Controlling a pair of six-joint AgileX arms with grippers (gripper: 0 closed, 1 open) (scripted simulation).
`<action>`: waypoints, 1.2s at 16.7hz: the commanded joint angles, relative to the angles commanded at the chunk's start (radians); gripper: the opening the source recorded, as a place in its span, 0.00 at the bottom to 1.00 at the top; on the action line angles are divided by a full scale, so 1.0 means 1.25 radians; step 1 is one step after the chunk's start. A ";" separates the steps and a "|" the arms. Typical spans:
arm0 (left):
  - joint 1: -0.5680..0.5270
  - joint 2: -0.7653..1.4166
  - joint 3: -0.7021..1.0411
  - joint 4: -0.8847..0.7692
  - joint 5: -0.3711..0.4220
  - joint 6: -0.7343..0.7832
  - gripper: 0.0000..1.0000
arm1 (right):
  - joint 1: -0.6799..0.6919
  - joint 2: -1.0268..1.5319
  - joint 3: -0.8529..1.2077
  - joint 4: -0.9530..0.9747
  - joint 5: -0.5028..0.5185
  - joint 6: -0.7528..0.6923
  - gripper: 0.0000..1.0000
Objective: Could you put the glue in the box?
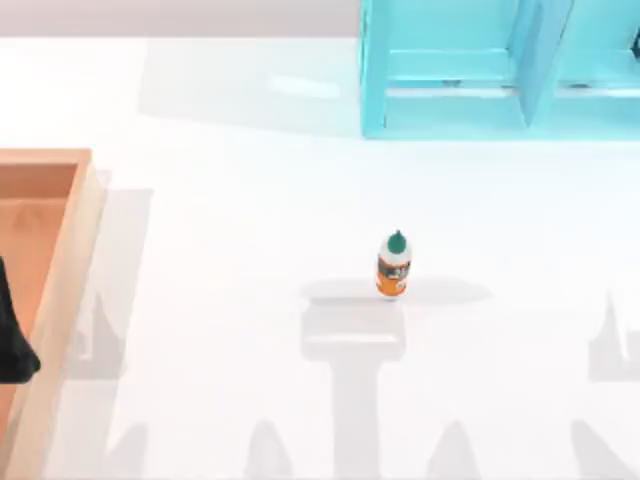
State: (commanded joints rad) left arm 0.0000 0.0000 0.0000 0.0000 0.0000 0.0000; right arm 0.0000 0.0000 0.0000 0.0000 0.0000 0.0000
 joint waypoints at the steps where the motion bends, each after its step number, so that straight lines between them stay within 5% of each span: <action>1: 0.000 0.000 0.000 0.000 0.000 0.000 1.00 | 0.000 0.000 0.000 0.000 0.000 0.000 1.00; 9: -0.120 0.211 0.081 0.081 -0.111 -0.045 1.00 | 0.000 0.000 0.000 0.000 0.000 0.000 1.00; 20: -0.551 0.987 0.372 0.372 -0.511 -0.202 1.00 | 0.000 0.000 0.000 0.000 0.000 0.000 1.00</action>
State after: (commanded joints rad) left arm -0.6883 1.2333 0.4655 0.4650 -0.6393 -0.2521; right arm 0.0000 0.0000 0.0000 0.0000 0.0000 0.0000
